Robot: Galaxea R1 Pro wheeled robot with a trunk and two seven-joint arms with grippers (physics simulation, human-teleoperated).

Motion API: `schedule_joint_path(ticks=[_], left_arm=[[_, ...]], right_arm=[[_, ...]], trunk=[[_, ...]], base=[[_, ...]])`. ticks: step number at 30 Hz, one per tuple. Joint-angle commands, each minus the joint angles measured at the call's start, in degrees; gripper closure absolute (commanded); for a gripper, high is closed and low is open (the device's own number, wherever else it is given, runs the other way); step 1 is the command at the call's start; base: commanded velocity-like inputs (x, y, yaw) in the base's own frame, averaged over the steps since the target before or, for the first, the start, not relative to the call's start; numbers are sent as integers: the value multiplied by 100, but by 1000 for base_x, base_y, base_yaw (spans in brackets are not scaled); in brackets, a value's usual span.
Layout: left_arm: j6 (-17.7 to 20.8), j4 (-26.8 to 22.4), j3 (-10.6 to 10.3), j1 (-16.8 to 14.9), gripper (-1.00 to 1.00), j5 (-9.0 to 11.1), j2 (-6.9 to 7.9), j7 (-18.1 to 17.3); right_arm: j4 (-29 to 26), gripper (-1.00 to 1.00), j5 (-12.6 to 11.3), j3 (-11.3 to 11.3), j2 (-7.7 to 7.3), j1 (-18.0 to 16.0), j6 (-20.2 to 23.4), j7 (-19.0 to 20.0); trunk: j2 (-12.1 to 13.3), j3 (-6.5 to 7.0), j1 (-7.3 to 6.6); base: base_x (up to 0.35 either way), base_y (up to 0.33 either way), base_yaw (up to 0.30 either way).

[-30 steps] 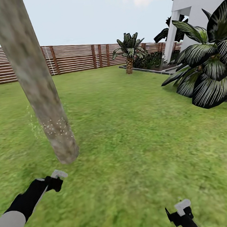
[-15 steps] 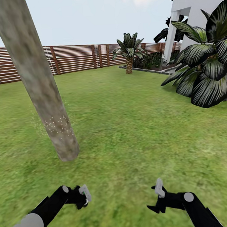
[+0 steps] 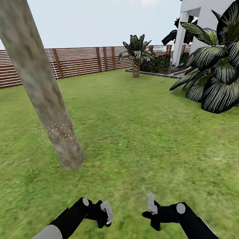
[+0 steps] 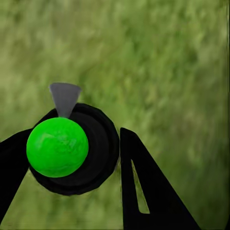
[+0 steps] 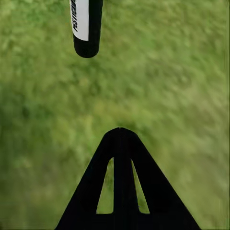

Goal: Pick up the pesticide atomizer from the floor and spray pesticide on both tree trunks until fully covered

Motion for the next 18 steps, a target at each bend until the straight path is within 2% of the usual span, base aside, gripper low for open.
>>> schedule_joint_path(ticks=[1,4,6,8,10,12,18], left_arm=[[36,-16,-39,-3,100,-20,-47,-14],[30,-23,-51,-3,100,-15,-123,-14],[27,-24,-52,-3,100,-15,-147,-14],[17,-25,-68,-3,100,-22,-160,-14],[-21,-25,-302,-3,100,-77,-207,-10],[-31,-41,-451,-3,100,-96,-245,-7],[-66,-53,-516,-3,100,-102,-261,-13]], right_arm=[[-14,100,41,21,87,-3,-25,22],[-36,100,46,61,306,-3,-17,28],[-40,100,47,65,376,-3,-16,30],[-50,100,46,66,418,-3,-15,29],[-62,100,43,67,435,-3,-15,27],[-79,100,40,67,442,-3,-15,28],[-271,100,39,67,490,-3,-15,30]], trunk=[[-2,-5,-1],[-2,-5,-1],[-2,-5,-1],[-2,-5,-1],[-2,-5,-1],[-2,-5,-1],[-2,-5,-1]], base=[[0,0,0],[0,0,0],[0,0,0],[0,0,0],[0,0,0],[0,0,0],[0,0,0]])
